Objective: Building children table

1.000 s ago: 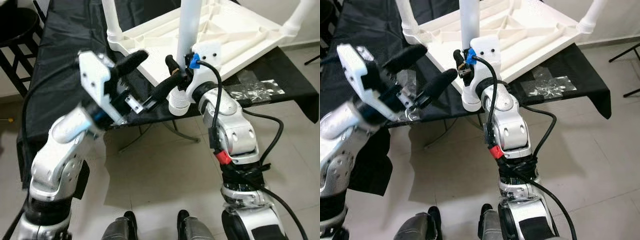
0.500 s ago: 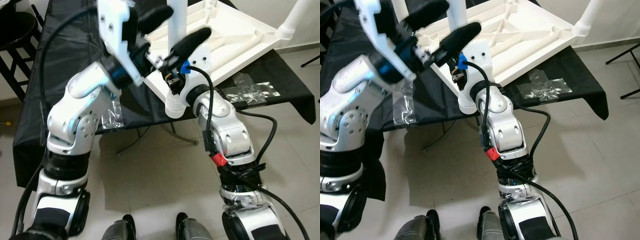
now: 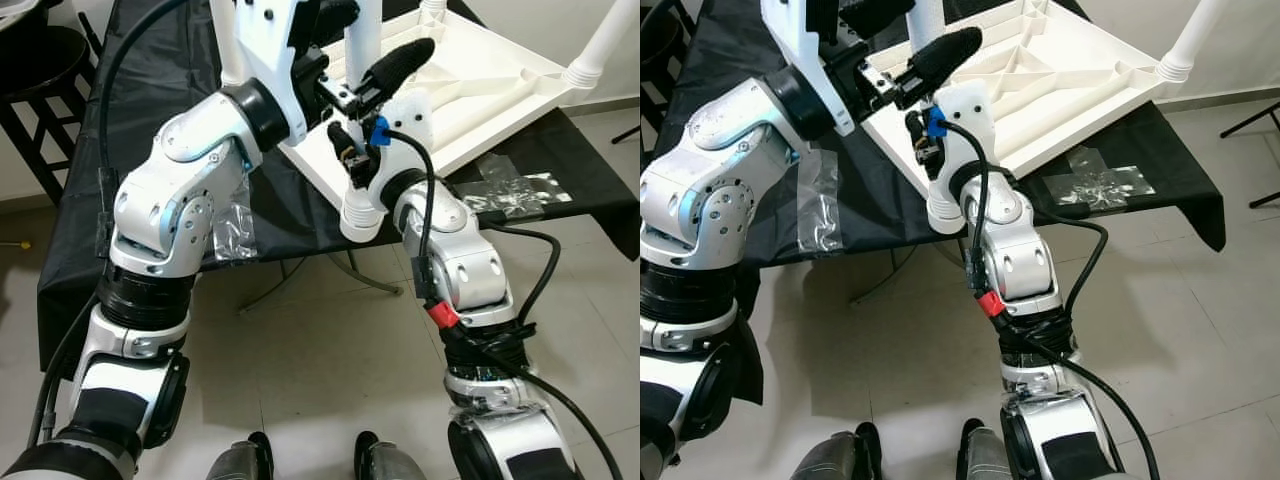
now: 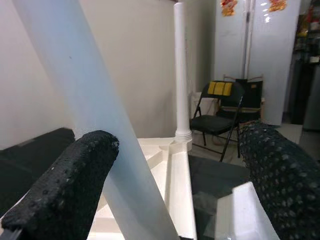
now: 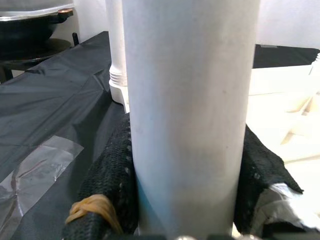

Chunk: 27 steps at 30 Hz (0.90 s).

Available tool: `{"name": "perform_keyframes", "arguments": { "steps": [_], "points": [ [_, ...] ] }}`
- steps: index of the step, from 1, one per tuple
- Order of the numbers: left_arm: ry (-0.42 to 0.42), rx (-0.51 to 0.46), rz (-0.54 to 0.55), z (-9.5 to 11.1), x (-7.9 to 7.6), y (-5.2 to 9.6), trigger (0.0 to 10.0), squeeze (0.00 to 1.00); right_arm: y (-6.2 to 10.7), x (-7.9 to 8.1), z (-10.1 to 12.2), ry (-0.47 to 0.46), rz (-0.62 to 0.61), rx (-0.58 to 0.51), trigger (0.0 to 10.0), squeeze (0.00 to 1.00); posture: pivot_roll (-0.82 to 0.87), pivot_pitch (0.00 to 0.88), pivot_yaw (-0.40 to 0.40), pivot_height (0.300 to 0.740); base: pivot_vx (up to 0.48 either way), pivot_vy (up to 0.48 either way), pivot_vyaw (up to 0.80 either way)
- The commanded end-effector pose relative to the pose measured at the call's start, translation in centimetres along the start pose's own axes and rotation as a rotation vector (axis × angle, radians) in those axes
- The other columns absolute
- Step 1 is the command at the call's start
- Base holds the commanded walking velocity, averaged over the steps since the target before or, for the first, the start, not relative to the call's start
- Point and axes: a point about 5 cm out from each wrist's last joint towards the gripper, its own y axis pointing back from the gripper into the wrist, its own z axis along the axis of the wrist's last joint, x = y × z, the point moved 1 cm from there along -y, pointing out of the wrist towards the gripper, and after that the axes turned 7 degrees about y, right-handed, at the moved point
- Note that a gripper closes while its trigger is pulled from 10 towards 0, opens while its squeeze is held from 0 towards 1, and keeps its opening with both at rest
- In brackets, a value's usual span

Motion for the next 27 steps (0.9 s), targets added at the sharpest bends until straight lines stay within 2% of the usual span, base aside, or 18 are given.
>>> {"name": "perform_keyframes", "arguments": {
  "steps": [1, 5, 6, 8, 10, 13, 27],
  "points": [
    [0.008, 0.049, 0.042, -0.8, 0.5, -0.1, 10.0, 0.0, 0.1, 2.2, -2.2, -0.025, 0.1, 0.085, 10.0, 0.0, -0.01, 0.26, 0.0, 0.74, 0.0, 0.0, 0.0],
    [0.037, 0.06, 0.068, -0.7, 0.9, -0.2, 10.0, 0.0, 0.1, 2.3, -2.1, -0.027, 0.103, 0.082, 10.0, 0.0, -0.02, 0.259, 0.0, 0.74, 0.0, 0.0, 0.0],
    [0.076, 0.071, 0.105, -0.4, 1.6, 0.0, 10.0, 0.0, 0.1, 2.3, -2.0, -0.029, 0.102, 0.08, 10.0, 0.0, -0.02, 0.261, -0.001, 0.74, 0.0, 0.0, 0.0],
    [0.076, 0.071, 0.105, -0.4, 1.6, 0.0, 10.0, 0.0, 0.1, 2.3, -2.0, -0.029, 0.102, 0.08, 10.0, 0.0, -0.02, 0.261, -0.001, 0.74, 0.0, 0.0, 0.0],
    [0.119, 0.076, 0.152, 0.0, 2.5, 0.4, 10.0, 0.0, 0.1, 2.2, -2.0, -0.032, 0.095, 0.076, 10.0, 0.0, -0.01, 0.261, -0.003, 0.74, 0.0, 0.0, 0.0],
    [0.138, 0.073, 0.179, 0.1, 3.0, 0.6, 10.0, 0.0, 0.0, 2.0, -1.8, -0.034, 0.085, 0.061, 10.0, 0.0, -0.01, 0.261, -0.004, 0.74, 0.0, 0.0, 0.0],
    [0.194, 0.075, 0.165, 0.1, 2.5, 0.4, 10.0, 0.0, 0.0, 1.9, -0.8, 0.047, 0.129, -0.003, 10.0, 0.0, -0.02, 0.257, -0.006, 0.74, 0.0, 0.0, 0.0]
  ]
}}
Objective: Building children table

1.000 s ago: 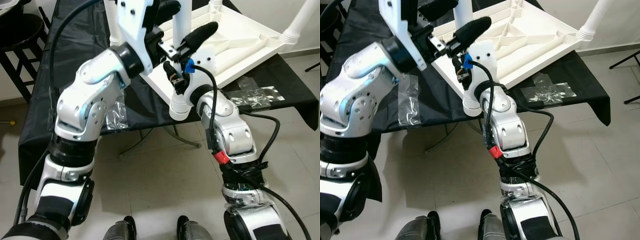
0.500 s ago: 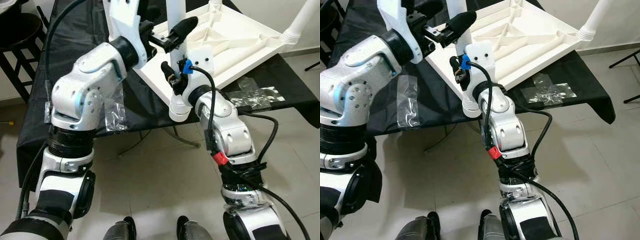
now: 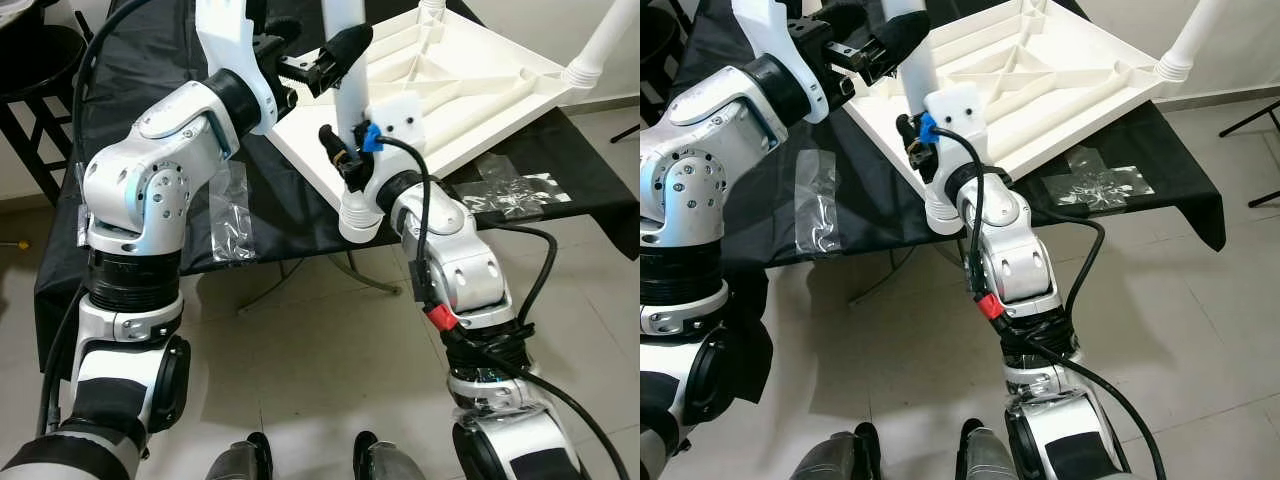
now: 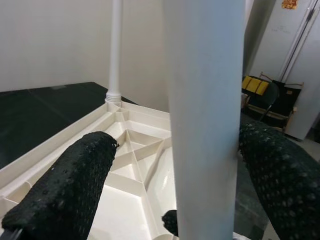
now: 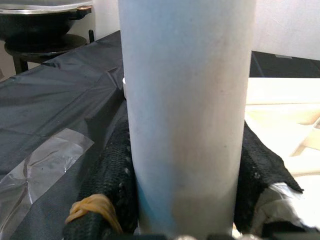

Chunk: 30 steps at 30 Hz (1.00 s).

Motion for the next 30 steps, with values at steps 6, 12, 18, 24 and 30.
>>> {"name": "perform_keyframes", "arguments": {
  "steps": [6, 12, 18, 24, 30],
  "points": [
    [0.008, 0.002, -0.112, 0.7, -1.8, 0.1, 10.0, 0.0, -0.1, 1.8, -0.9, 0.009, 0.083, 0.03, 10.0, 0.0, -0.01, 0.255, -0.006, 0.74, 0.0, 0.0, 0.0],
    [-0.003, -0.023, -0.099, 1.8, -1.4, 1.3, 0.0, 0.0, -0.2, 1.9, -0.8, 0.012, 0.084, 0.021, 10.0, 0.0, -0.01, 0.251, -0.005, 0.74, 0.0, 0.0, 0.0],
    [-0.016, -0.045, -0.055, 2.7, -0.3, 2.0, 0.0, 0.0, -0.3, 1.8, -0.8, 0.014, 0.084, 0.015, 10.0, 0.0, -0.01, 0.246, -0.003, 0.74, 0.0, 0.0, 0.0],
    [-0.036, -0.037, -0.048, 2.4, -0.3, 1.2, 0.0, 0.0, -0.2, 1.9, -0.7, 0.02, 0.094, 0.005, 10.0, 0.0, -0.02, 0.241, 0.0, 0.74, 0.0, 0.0, 0.0],
    [-0.013, -0.041, -0.087, 2.2, -0.6, 1.1, 0.0, 0.0, -0.2, 1.9, -0.6, 0.022, 0.096, 0.002, 10.0, 0.0, -0.02, 0.238, -0.001, 0.74, 0.0, 0.0, 0.0]
  ]
}}
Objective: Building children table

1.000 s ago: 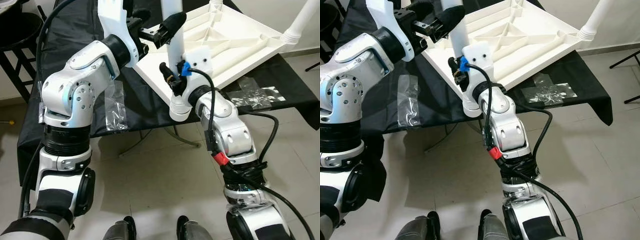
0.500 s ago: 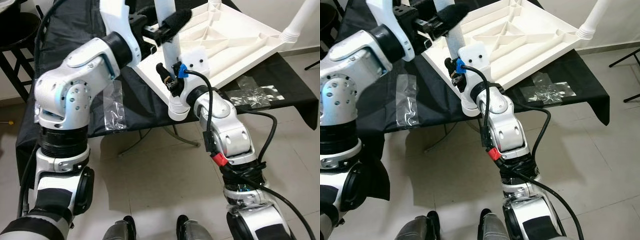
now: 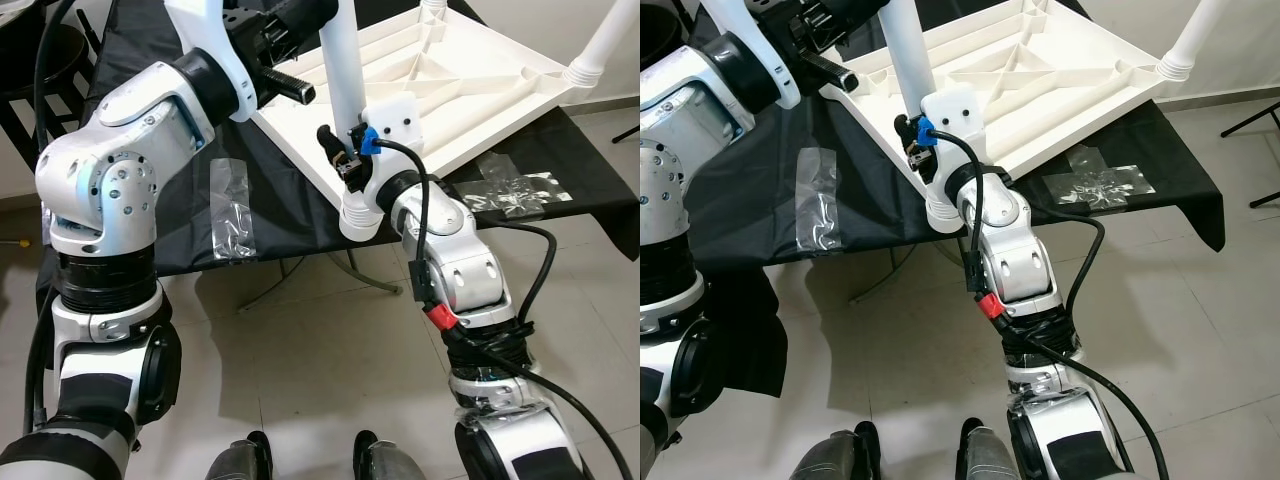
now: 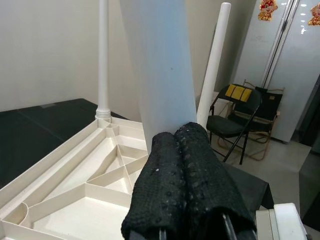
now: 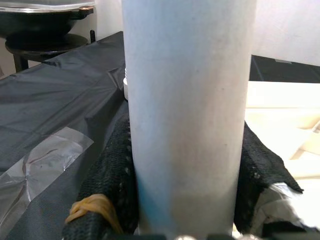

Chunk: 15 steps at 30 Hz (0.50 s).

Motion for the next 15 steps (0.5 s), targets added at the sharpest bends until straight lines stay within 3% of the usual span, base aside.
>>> {"name": "perform_keyframes", "arguments": {
  "steps": [1, 2, 3, 4, 5, 15],
  "points": [
    [0.042, -0.027, -0.05, 0.0, -0.5, -0.1, 3.3, 1.0, -0.1, 2.1, -0.4, -0.002, 0.096, 0.009, 10.0, 0.0, -0.02, 0.236, -0.001, 0.74, 0.0, 0.0, 0.0],
    [0.042, -0.027, -0.05, 0.0, -0.5, -0.1, 3.3, 1.0, -0.1, 2.1, -0.4, -0.002, 0.096, 0.009, 10.0, 0.0, -0.02, 0.236, -0.001, 0.74, 0.0, 0.0, 0.0],
    [0.076, -0.047, -0.07, 0.2, -0.5, 0.2, 4.3, 1.0, -0.1, 2.1, -0.4, -0.002, 0.096, 0.008, 10.0, 0.0, -0.02, 0.235, -0.001, 0.74, 0.0, 0.0, 0.0],
    [0.076, -0.047, -0.07, 0.2, -0.5, 0.2, 4.3, 1.0, -0.1, 2.1, -0.4, -0.002, 0.096, 0.008, 10.0, 0.0, -0.02, 0.235, -0.001, 0.74, 0.0, 0.0, 0.0],
    [0.094, -0.047, -0.076, 0.3, -0.5, 0.5, 10.0, 1.0, -0.1, 2.1, -0.4, -0.001, 0.097, 0.005, 10.0, 0.0, -0.02, 0.233, -0.001, 0.74, 0.0, 0.0, 0.0],
    [0.092, 0.039, -0.078, -1.3, -1.3, -0.9, 10.0, 1.0, -0.3, 2.2, -0.2, 0.001, 0.105, -0.005, 10.0, 0.0, -0.02, 0.232, -0.003, 0.74, 0.0, 0.0, 0.0]
  ]
}}
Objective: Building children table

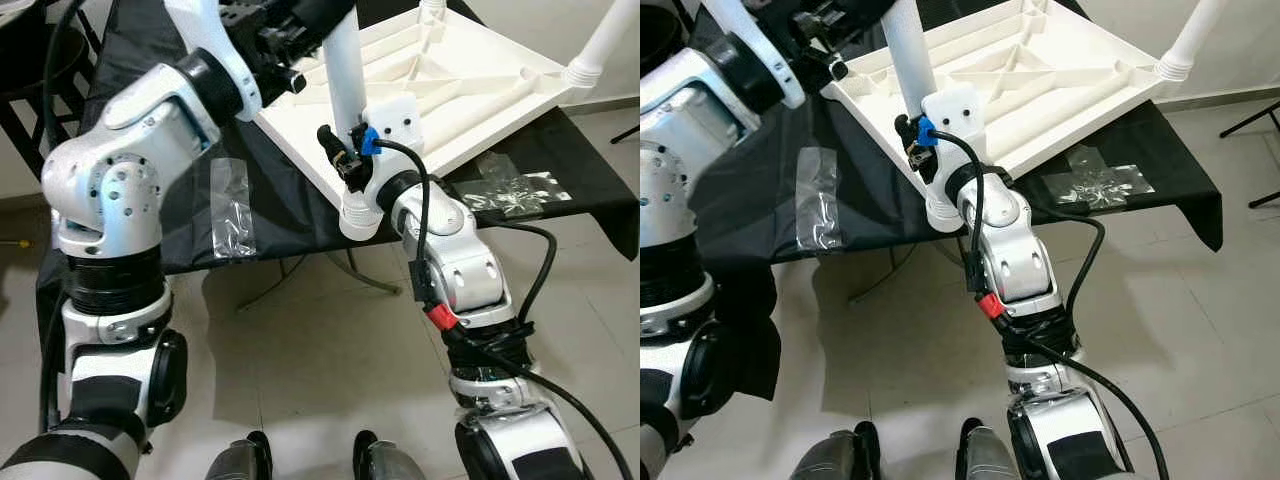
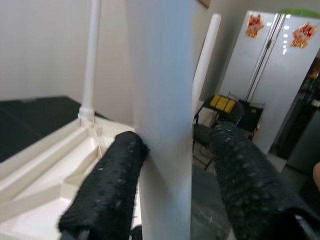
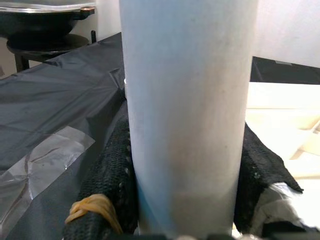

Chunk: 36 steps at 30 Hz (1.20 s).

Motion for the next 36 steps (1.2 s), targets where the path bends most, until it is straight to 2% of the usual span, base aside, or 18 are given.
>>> {"name": "perform_keyframes", "arguments": {
  "steps": [1, 6, 10, 11, 13, 14, 15, 16, 25, 30, 33, 34, 35, 36],
  "points": [
    [-0.01, 0.032, -0.032, -0.4, -0.8, -0.5, 10.0, 1.0, -0.3, 2.1, -0.2, -0.004, 0.095, 0.001, 10.0, 0.0, -0.02, 0.232, -0.003, 0.74, 0.0, 0.0, 0.0],
    [-0.052, 0.06, -0.02, -1.9, -1.1, -1.7, 10.0, 1.0, -0.3, 2.1, -0.2, -0.005, 0.1, 0.001, 10.0, 0.0, -0.02, 0.231, -0.003, 0.74, 0.0, 0.0, 0.0],
    [-0.073, 0.054, -0.008, -2.1, -1.1, -2.1, 10.0, 1.0, -0.3, 2.2, -0.3, -0.007, 0.101, 0.001, 10.0, 0.0, -0.02, 0.229, -0.002, 0.74, 0.0, 0.0, 0.0],
    [-0.077, 0.04, 0.004, -1.9, -0.7, -2.1, 10.0, 0.69, -0.3, 2.2, -0.2, -0.007, 0.103, 0.0, 10.0, 0.0, -0.02, 0.229, -0.004, 0.74, 0.0, 0.0, 0.0],
    [-0.075, 0.03, 0.011, -1.7, -0.4, -2.1, 10.0, 0.69, -0.3, 2.2, -0.2, -0.008, 0.104, -0.001, 10.0, 0.0, -0.02, 0.229, -0.004, 0.74, 0.0, 0.0, 0.0],
    [-0.067, 0.013, 0.015, -1.4, -0.1, -2.1, 10.0, 0.0, -0.4, 2.3, -0.2, -0.008, 0.105, -0.001, 10.0, 0.0, -0.02, 0.228, -0.004, 0.74, 0.0, 0.0, 0.0],
    [-0.067, 0.013, 0.015, -1.4, -0.1, -2.1, 10.0, 0.0, -0.4, 2.3, -0.2, -0.008, 0.105, -0.001, 10.0, 0.0, -0.02, 0.228, -0.004, 0.74, 0.0, 0.0, 0.0],
    [-0.05, -0.009, 0.018, -0.9, 0.3, -2.0, 0.0, 0.0, -0.4, 2.3, -0.2, -0.009, 0.105, -0.002, 10.0, 0.0, -0.02, 0.228, -0.002, 0.74, 0.0, 0.0, 0.0],
    [-0.051, -0.036, 0.037, 0.0, 0.8, -2.0, 0.0, 0.0, -0.4, 2.3, -0.2, -0.008, 0.102, -0.002, 10.0, 0.0, -0.02, 0.227, -0.002, 0.74, 0.0, 0.0, 0.0],
    [-0.076, -0.028, 0.037, -0.2, 0.3, -2.7, 0.0, 0.0, -0.4, 2.0, 0.0, -0.004, 0.099, -0.013, 10.0, 0.0, -0.02, 0.224, -0.002, 0.74, 0.0, 0.0, 0.0],
    [-0.109, -0.026, 0.024, 0.0, 0.0, -2.5, 0.0, 0.0, -0.3, 1.7, 0.5, -0.016, 0.102, -0.047, 10.0, 0.0, -0.02, 0.22, -0.003, 0.74, 0.0, 0.0, 0.0],
    [-0.121, -0.029, 0.016, 0.1, 0.1, -2.3, 0.0, 0.0, -0.2, 1.5, 0.9, -0.023, 0.123, -0.08, 10.0, 0.79, -0.02, 0.22, -0.002, 0.74, 0.0, 0.0, 0.0],
    [-0.121, -0.029, 0.016, 0.1, 0.1, -2.3, 0.0, 0.0, -0.2, 1.5, 0.9, -0.023, 0.123, -0.08, 10.0, 0.79, -0.02, 0.22, -0.002, 0.74, 0.0, 0.0, 0.0],
    [-0.136, -0.038, -0.003, 0.5, 0.1, -2.0, 0.0, 0.0, 0.0, 1.4, 1.5, -0.074, 0.158, -0.124, 10.0, 1.0, -0.02, 0.217, -0.001, 0.74, 0.0, 0.0, 0.0]
  ]
}}
